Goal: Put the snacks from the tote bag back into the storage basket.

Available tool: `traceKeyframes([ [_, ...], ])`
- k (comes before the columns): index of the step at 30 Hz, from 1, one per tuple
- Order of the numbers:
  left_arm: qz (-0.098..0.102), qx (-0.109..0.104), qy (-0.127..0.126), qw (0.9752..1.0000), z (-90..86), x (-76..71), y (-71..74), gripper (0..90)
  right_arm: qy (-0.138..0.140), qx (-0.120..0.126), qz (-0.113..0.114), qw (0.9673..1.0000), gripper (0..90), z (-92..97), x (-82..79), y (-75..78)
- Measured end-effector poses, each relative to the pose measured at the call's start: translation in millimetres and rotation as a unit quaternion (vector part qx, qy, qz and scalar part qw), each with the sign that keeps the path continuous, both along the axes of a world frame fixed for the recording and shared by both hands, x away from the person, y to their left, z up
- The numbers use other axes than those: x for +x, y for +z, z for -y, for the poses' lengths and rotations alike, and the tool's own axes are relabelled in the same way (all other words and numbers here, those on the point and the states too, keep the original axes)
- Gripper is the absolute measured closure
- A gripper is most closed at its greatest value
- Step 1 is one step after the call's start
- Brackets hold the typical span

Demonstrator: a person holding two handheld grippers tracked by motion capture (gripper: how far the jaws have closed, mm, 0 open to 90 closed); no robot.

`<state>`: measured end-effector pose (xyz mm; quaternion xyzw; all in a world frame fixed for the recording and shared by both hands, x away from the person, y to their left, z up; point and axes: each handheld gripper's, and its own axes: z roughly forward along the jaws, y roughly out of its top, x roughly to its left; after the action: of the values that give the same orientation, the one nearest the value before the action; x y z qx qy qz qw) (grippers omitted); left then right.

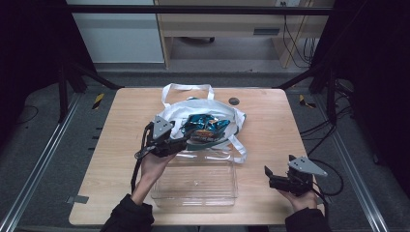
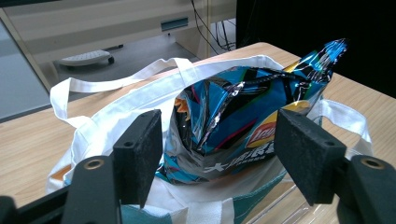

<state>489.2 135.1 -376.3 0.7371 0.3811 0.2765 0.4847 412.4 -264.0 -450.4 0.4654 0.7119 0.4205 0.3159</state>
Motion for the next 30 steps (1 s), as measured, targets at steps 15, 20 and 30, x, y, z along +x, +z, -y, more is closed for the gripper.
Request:
traceKeyframes([
  [15,-0.011,-0.003,-0.005,0.9999,5.8,9.4,-8.0,42.6,0.0,0.001,-0.001,1.0,5.3,0.2,0.3,0.1],
  [20,-0.016,-0.003,-0.005,0.9998,7.4,13.9,-10.5,47.2,0.001,0.001,0.0,1.0,5.3,0.1,0.2,0.1],
  [30,-0.021,-0.001,-0.011,0.9997,10.5,19.6,-13.1,56.7,0.001,0.0,0.0,1.0,5.2,0.4,0.5,0.0],
])
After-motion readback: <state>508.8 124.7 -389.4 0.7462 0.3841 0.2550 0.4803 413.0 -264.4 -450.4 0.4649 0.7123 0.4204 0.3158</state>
